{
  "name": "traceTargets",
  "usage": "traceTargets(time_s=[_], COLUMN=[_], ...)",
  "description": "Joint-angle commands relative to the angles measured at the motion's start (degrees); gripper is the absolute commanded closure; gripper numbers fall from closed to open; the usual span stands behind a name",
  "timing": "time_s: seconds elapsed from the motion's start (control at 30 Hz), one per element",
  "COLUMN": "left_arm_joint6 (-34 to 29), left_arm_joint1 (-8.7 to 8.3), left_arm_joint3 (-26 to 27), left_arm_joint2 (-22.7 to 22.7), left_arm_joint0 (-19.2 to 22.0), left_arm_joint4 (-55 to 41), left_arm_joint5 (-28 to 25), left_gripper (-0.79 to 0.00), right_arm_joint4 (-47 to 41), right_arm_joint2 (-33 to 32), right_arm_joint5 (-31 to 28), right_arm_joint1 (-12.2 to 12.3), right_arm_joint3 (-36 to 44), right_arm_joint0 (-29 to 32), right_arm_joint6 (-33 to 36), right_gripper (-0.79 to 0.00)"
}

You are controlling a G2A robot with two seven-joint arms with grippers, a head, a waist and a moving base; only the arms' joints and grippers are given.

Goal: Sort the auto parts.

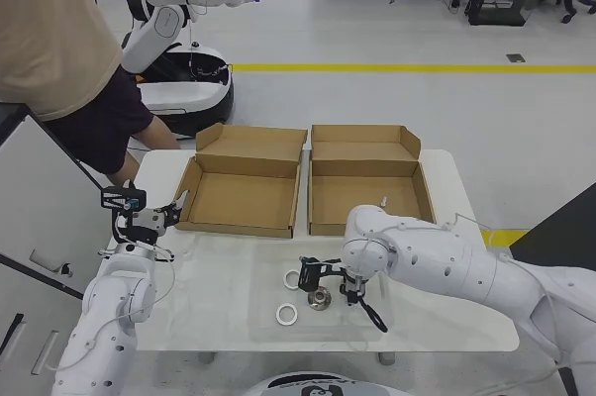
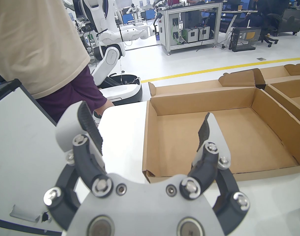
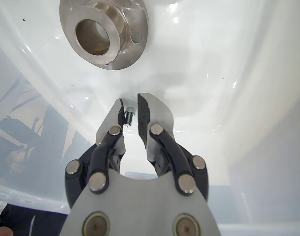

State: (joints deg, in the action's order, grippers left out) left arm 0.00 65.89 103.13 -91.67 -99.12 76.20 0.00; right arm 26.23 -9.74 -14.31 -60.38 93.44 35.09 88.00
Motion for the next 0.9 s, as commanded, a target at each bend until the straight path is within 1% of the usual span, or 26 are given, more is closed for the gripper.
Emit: traceTargets(time_s=[0.0,0.87], left_arm_joint6=[0.0,0.0], left_arm_joint1=[0.00,0.00], left_arm_joint3=[0.0,0.0], left_arm_joint2=[0.0,0.0], left_arm_joint0=[0.0,0.0], left_arm_joint4=[0.0,0.0], left_arm_joint5=[0.0,0.0], left_gripper=[-0.785,-0.785], right_arm_joint4=[0.0,-3.1], right_arm_joint2=[0.0,0.0], right_arm_joint5=[0.1,1.5], right_arm_joint1=[0.0,0.8], right_arm_joint3=[0.0,3.2], right_arm_joint0=[-0.1,-2.5], right_arm_joint6=[0.0,0.0], right_gripper=[0.000,0.000])
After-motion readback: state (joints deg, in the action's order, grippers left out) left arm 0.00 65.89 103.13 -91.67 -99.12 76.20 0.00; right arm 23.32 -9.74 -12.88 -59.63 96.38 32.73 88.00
